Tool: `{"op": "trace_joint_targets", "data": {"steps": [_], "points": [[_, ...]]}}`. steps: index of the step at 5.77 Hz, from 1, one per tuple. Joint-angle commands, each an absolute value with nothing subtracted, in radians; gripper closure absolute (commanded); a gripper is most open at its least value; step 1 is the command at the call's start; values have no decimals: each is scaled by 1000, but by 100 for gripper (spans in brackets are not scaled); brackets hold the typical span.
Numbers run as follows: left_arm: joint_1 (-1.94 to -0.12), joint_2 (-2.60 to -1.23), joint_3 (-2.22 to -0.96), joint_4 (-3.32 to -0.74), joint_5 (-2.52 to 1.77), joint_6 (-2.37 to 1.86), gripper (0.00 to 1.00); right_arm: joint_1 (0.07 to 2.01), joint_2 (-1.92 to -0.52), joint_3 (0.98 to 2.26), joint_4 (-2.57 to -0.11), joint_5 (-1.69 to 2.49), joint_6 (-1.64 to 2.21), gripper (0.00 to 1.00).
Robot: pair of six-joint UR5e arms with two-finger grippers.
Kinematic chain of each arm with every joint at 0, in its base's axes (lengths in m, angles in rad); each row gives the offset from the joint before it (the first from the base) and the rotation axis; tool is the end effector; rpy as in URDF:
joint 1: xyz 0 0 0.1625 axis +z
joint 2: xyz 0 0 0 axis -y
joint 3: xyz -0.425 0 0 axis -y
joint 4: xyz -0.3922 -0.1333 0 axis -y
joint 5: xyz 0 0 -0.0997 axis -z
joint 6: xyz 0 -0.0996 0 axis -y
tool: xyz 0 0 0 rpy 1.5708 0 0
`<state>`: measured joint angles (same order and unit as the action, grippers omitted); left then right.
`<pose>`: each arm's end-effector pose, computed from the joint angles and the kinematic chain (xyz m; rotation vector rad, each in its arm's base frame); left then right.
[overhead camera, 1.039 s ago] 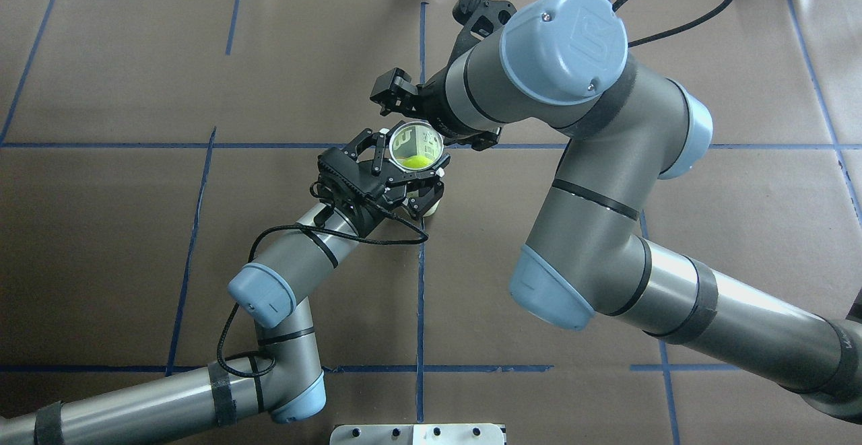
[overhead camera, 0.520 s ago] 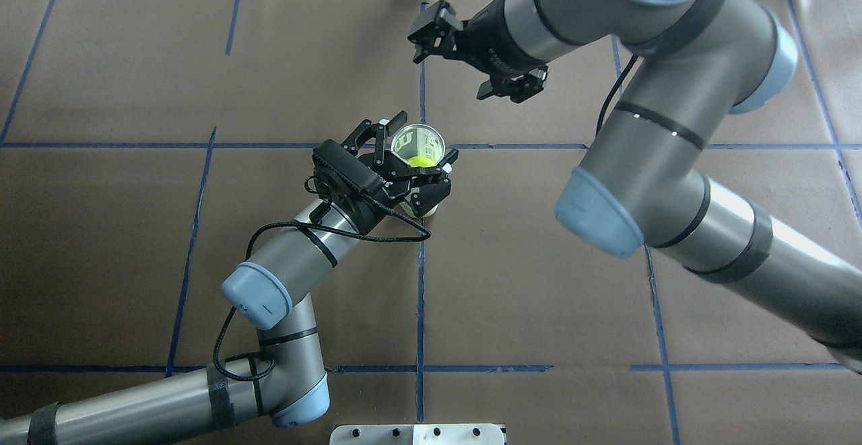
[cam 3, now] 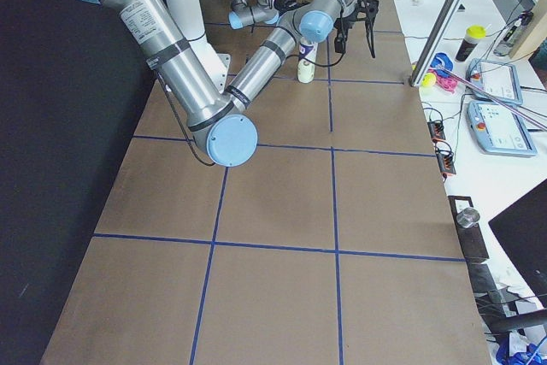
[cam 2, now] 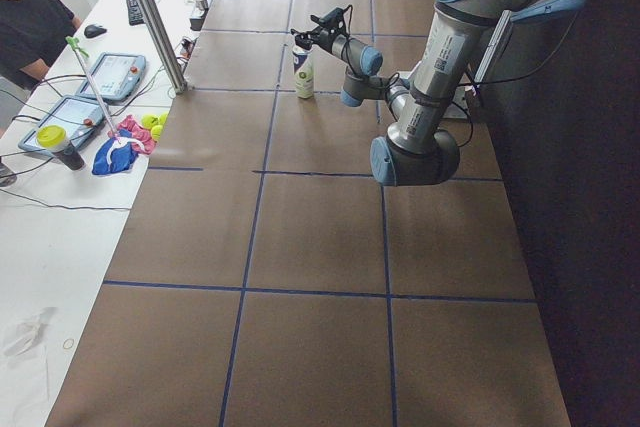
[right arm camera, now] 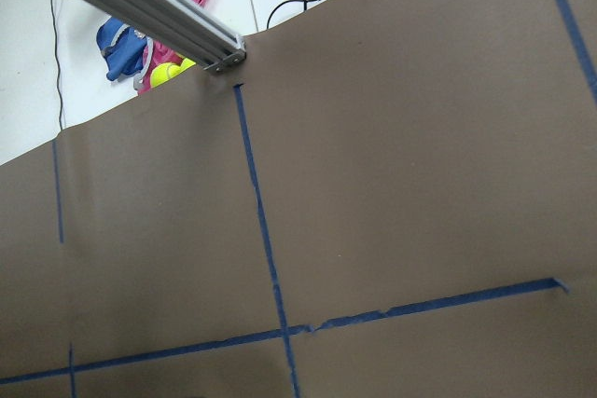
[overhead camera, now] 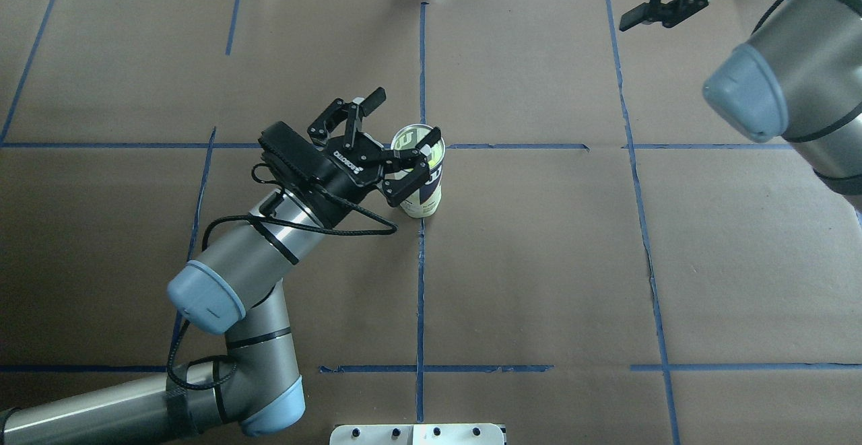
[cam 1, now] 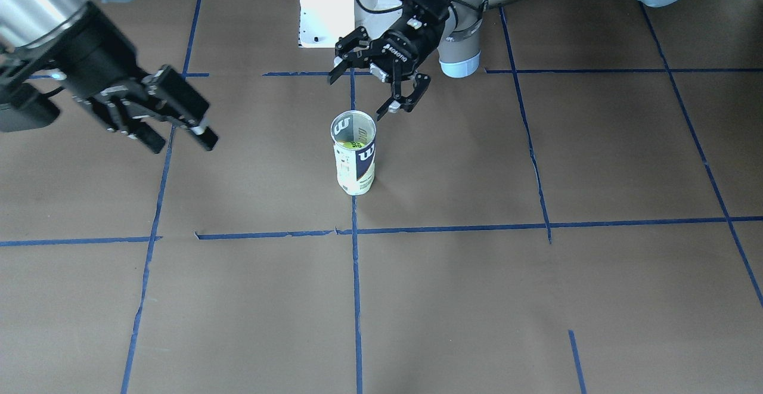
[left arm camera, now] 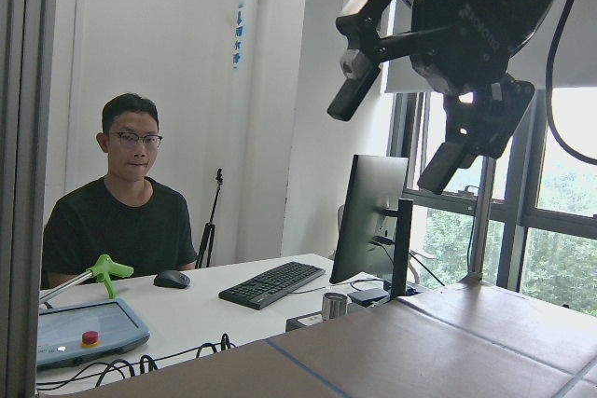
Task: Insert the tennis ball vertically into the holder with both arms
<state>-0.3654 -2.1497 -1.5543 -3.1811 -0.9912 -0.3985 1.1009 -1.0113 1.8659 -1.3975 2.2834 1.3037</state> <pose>0.4714 -0.3815 0.1798 1.6503 1.2449 -0.1381 -0.2105 -0.5650 0.1804 0.1188 -1.1710 0.3704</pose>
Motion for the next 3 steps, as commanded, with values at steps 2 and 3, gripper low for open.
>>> {"op": "trace_joint_targets", "data": {"steps": [2, 3], "points": [[-519, -2041, -1586, -3082, -999, -454, 0, 1241, -1226, 1879, -1402, 2315, 945, 0], [-585, -1970, -1588, -3021, -1070, -513, 0, 1285, -1296, 1876, -1401, 2327, 852, 0]]}}
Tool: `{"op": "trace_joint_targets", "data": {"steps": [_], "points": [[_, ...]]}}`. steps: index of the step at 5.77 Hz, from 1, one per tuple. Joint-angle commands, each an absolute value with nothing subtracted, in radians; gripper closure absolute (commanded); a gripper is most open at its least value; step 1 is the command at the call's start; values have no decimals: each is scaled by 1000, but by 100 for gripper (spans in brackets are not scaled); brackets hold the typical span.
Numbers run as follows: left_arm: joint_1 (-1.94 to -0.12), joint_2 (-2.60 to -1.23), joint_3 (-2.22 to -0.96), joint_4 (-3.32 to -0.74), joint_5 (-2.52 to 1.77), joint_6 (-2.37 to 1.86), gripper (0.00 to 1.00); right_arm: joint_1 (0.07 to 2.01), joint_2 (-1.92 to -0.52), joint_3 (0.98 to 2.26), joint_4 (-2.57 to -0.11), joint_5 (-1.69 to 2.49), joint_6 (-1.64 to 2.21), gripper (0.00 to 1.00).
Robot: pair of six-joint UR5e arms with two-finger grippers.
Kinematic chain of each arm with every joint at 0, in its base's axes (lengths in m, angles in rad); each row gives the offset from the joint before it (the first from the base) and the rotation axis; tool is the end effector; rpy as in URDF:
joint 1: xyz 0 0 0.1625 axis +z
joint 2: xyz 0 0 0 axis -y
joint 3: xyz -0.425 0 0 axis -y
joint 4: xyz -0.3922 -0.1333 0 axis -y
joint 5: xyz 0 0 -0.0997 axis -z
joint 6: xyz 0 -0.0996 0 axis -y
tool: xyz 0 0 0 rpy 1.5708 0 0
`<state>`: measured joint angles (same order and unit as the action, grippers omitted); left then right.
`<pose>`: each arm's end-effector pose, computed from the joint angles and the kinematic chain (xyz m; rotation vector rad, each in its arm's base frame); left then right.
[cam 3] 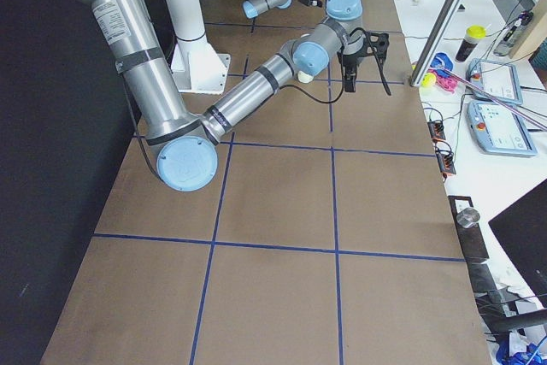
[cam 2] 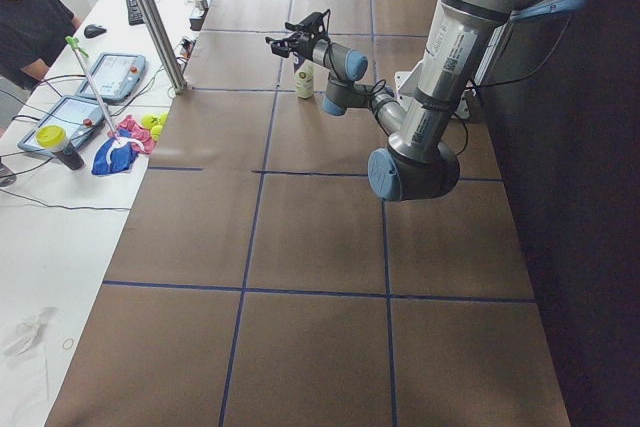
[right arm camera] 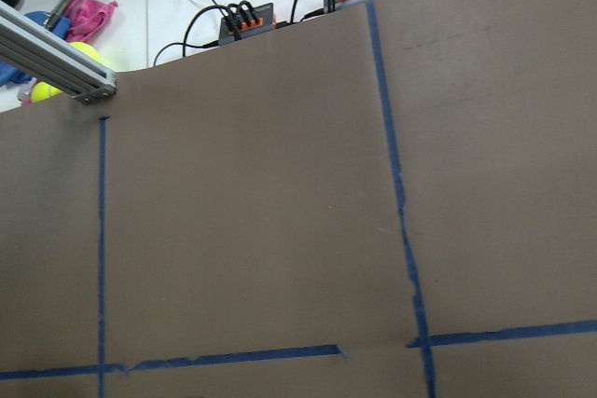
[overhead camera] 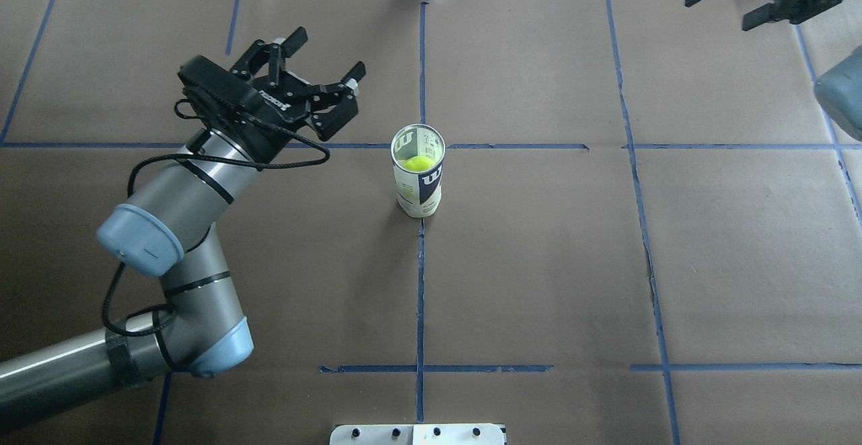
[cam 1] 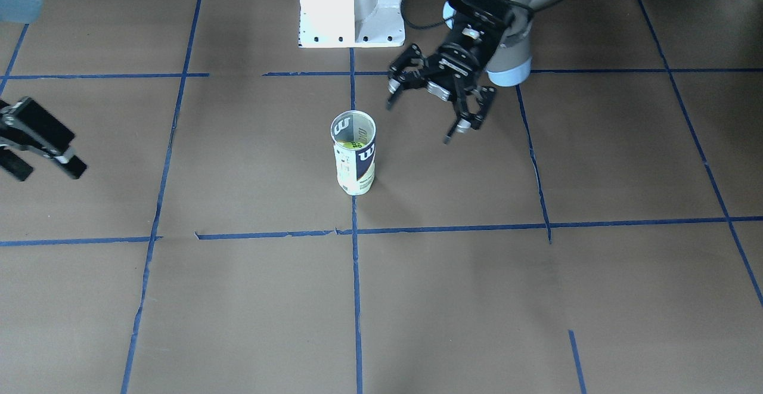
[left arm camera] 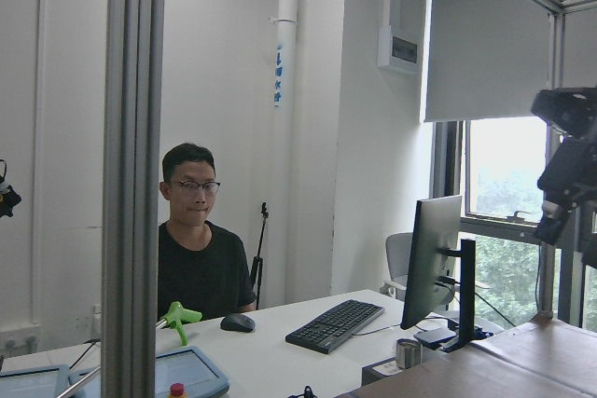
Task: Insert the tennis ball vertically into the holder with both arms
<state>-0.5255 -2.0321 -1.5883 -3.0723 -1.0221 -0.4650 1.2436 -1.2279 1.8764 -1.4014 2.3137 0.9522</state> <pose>0.4049 -0.4490 0.2371 1.6142 1.0405 -0.1548 -0.1231 -0.5677 0.3033 0.2068 -1.0258 0.2636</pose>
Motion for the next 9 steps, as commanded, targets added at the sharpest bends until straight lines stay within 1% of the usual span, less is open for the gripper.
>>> {"op": "trace_joint_targets", "data": {"steps": [1, 2, 3, 5, 6, 7, 9], "points": [[-703, -1883, -1588, -2964, -1236, -622, 0, 1346, -1358, 1859, -1405, 2329, 713, 0], [-894, -1818, -1588, -2847, -1522, -643, 0, 1382, -1406, 1850, -1407, 2329, 640, 0], [-1069, -1795, -1585, -2675, -1781, -640, 0, 1405, -1458, 1853, -1407, 2342, 599, 0], [-1303, -1767, -1536, -2369, -2179, -574, 0, 1471, -1538, 1832, -1417, 2361, 443, 0], [-1407, -1729, -1534, -2204, -2353, -425, 0, 1495, -1537, 1818, -1499, 2361, 346, 0], [-1443, -1712, -1531, -2021, -2359, -358, 0, 1517, -1536, 1783, -1550, 2359, 199, 0], [-1443, -1620, -1536, -1855, -2367, -302, 0, 1517, -1566, 1760, -1560, 2368, 180, 0]]}}
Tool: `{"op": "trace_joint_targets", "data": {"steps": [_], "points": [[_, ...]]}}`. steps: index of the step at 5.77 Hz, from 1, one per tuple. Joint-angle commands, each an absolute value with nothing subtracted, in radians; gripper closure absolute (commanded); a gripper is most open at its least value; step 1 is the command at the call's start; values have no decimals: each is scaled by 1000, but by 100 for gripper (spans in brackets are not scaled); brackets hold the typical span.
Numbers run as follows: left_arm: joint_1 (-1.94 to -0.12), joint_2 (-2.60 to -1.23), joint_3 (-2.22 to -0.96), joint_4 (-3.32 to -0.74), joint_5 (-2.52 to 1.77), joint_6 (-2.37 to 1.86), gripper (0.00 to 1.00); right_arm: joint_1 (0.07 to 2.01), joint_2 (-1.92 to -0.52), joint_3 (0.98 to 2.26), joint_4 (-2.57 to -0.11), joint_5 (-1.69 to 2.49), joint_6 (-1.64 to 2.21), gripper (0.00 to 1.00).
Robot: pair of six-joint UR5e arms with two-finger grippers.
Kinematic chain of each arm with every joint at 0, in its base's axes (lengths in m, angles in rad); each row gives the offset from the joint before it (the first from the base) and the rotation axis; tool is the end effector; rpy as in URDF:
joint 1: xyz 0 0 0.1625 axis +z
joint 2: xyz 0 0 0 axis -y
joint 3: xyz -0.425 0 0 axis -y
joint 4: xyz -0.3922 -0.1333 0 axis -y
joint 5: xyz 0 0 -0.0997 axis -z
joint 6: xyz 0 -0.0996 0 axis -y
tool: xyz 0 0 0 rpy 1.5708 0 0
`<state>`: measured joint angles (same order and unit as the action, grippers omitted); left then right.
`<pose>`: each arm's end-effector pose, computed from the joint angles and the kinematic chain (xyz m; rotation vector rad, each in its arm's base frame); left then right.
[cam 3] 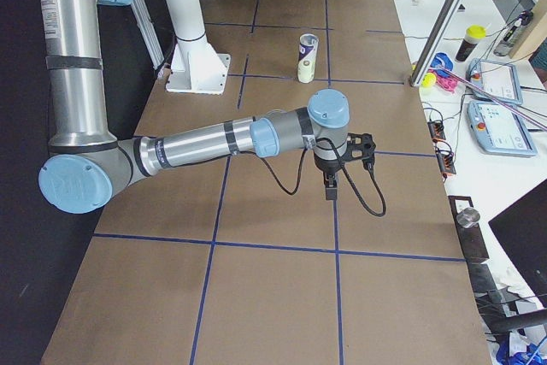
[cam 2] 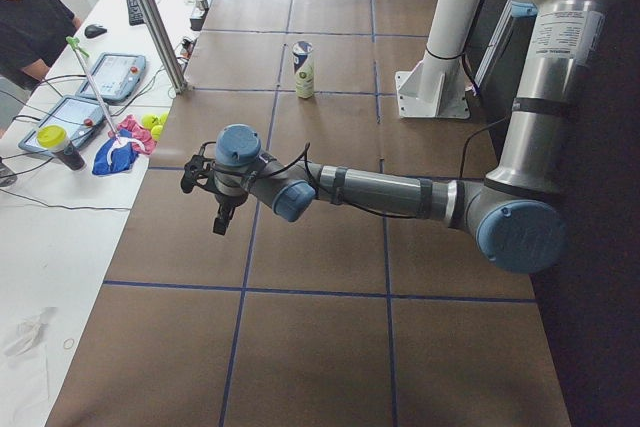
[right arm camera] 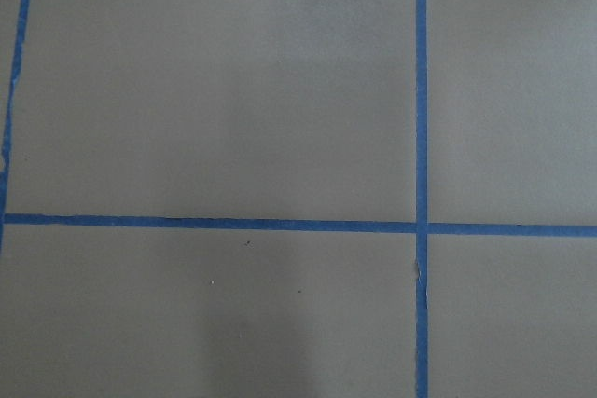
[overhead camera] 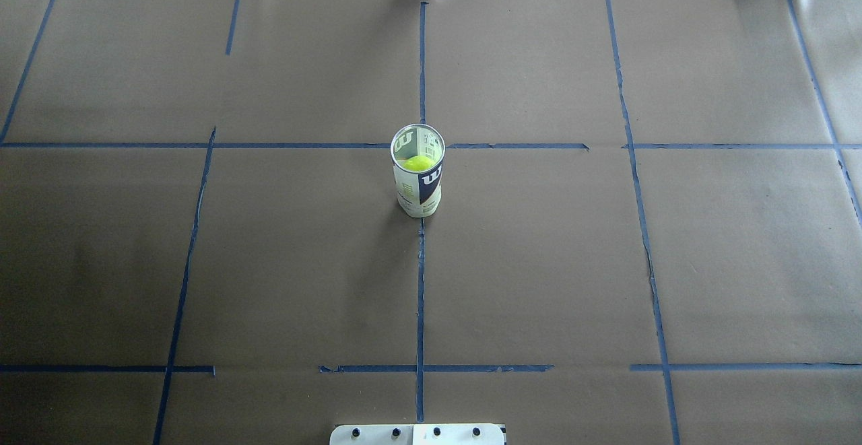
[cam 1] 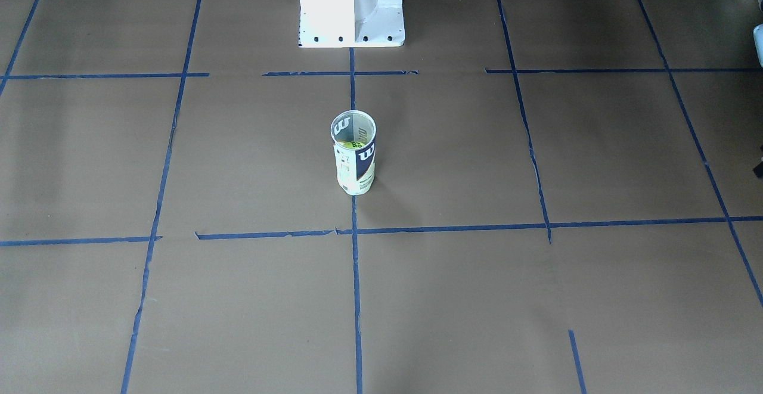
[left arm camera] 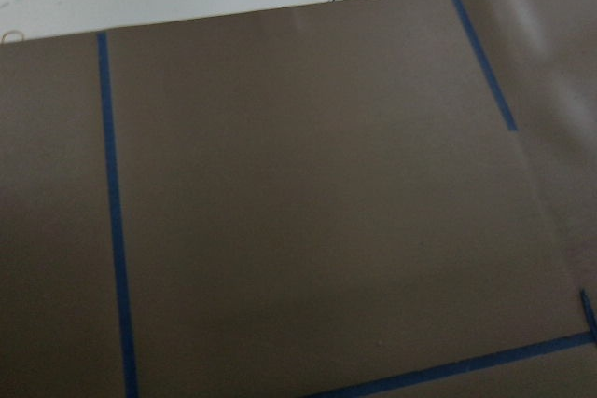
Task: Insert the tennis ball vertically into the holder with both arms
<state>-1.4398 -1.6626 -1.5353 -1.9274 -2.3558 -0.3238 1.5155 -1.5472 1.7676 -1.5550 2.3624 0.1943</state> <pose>0.0095 -0.5536 0.5882 0.2067 0.8409 -0.0186 0.0344 -0.5087 0.5464 0.1239 -0.8093 0.0377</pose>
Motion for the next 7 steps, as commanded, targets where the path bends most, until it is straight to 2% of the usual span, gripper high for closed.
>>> {"op": "trace_joint_targets", "data": {"steps": [1, 3, 5, 7], "points": [[-1466, -1594, -1536, -1791, -2349, -248, 0, 1517, -1584, 1744, -1559, 2375, 149, 0], [-1561, -1595, -1587, -1578, -2391, -54, 0, 1517, -1606, 1753, -1562, 2372, 88, 0], [-1571, -1568, -1733, -1432, -2382, -49, 0, 1516, -1606, 1744, -1562, 2384, 87, 0], [-1566, -1464, -1730, -1540, -2381, -12, 0, 1522, -1638, 1714, -1574, 2367, -34, 0]]}}
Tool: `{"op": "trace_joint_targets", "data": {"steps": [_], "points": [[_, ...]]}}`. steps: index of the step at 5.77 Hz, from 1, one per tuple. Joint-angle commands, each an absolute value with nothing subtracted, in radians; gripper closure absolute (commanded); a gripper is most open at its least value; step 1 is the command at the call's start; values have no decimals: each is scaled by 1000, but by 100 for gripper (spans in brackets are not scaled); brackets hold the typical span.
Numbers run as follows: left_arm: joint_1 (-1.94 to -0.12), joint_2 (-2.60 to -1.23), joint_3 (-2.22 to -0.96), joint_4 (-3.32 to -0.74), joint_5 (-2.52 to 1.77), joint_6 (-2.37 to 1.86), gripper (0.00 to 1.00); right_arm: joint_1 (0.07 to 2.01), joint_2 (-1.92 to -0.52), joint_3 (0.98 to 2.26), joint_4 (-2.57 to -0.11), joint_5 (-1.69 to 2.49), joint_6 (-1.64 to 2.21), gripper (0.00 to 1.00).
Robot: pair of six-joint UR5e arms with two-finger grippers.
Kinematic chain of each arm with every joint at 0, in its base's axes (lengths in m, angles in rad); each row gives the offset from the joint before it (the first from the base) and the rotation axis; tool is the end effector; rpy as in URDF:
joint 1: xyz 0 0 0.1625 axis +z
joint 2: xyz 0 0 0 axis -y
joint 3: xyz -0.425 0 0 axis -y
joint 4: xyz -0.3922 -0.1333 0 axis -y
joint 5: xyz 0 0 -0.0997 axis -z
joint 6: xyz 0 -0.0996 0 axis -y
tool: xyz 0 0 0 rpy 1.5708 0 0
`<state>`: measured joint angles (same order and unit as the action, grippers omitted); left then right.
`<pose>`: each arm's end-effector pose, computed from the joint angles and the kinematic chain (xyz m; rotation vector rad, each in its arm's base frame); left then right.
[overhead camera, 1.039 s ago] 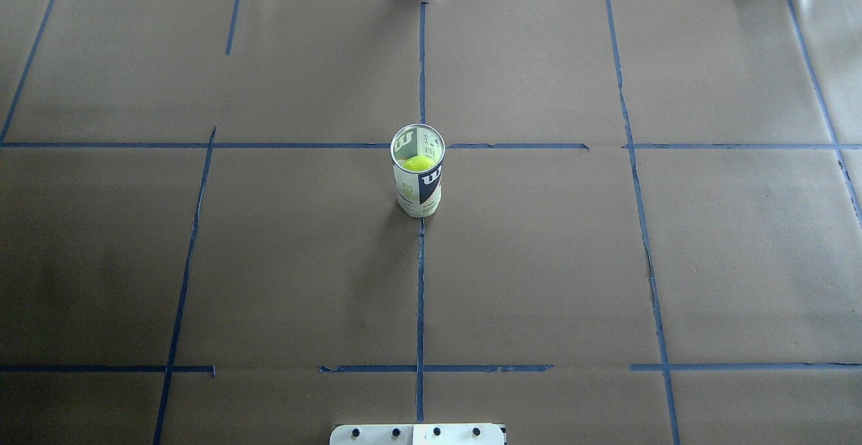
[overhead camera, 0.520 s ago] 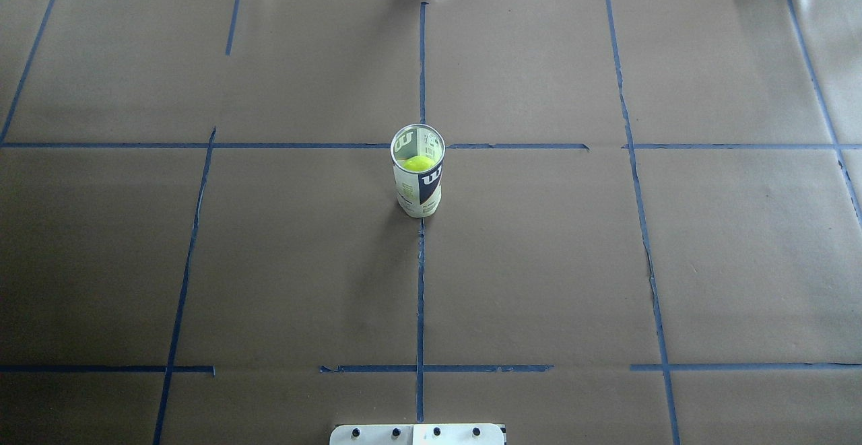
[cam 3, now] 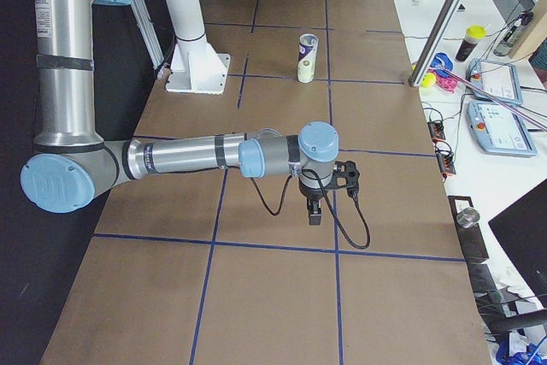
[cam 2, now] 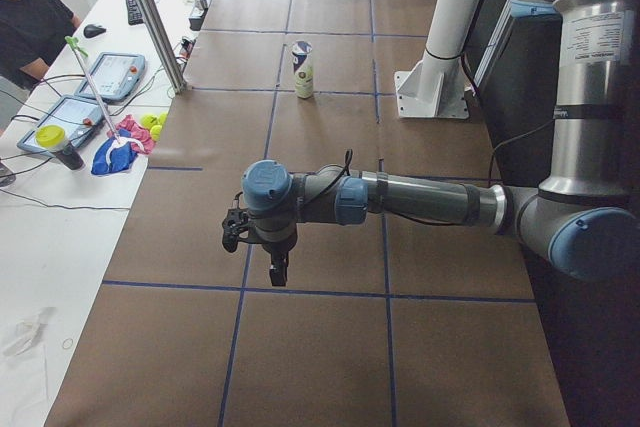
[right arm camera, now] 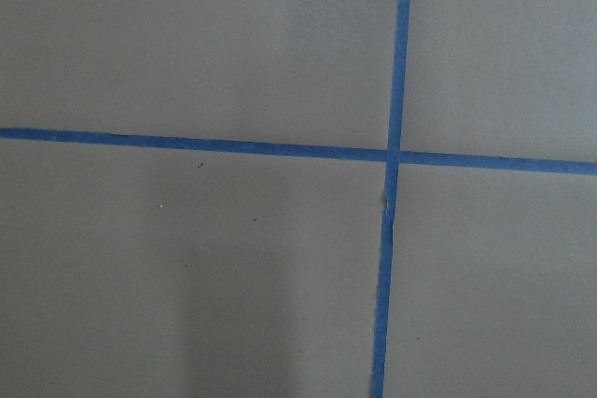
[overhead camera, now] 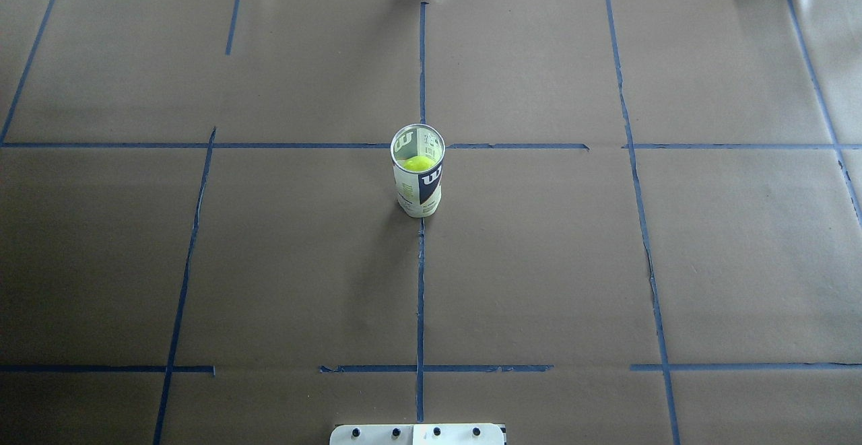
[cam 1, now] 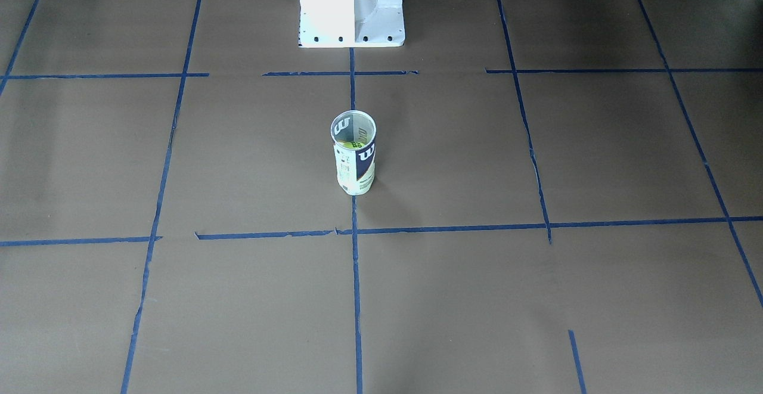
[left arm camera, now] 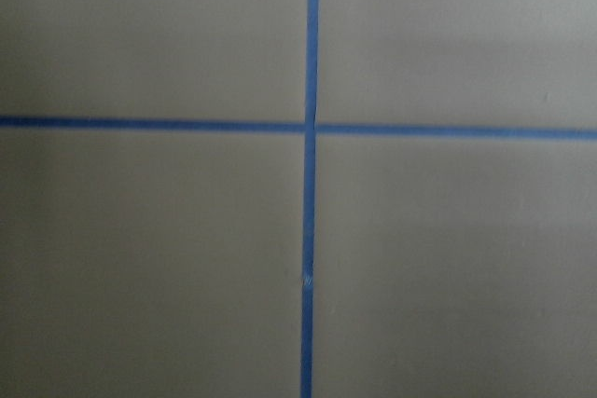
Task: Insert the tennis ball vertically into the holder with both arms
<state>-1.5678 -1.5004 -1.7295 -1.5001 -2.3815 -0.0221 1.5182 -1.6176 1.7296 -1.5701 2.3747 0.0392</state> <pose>-0.0597 -0.4619 0.6187 0.0065 0.8108 -0.0109 0.0364 -0.4793 0.6007 0.0696 -0.8071 -0.0580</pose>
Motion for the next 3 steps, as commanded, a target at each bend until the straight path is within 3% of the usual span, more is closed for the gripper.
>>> {"op": "trace_joint_targets", "data": {"steps": [1, 3], "points": [[-1563, -1459, -1720, -1577, -2381, -17, 0, 1534, -1643, 1710, -1581, 2335, -46, 0], [-1559, -1460, -1718, -1575, -2385, -28, 0, 1535, -1647, 1716, -1612, 2344, -70, 0]]}}
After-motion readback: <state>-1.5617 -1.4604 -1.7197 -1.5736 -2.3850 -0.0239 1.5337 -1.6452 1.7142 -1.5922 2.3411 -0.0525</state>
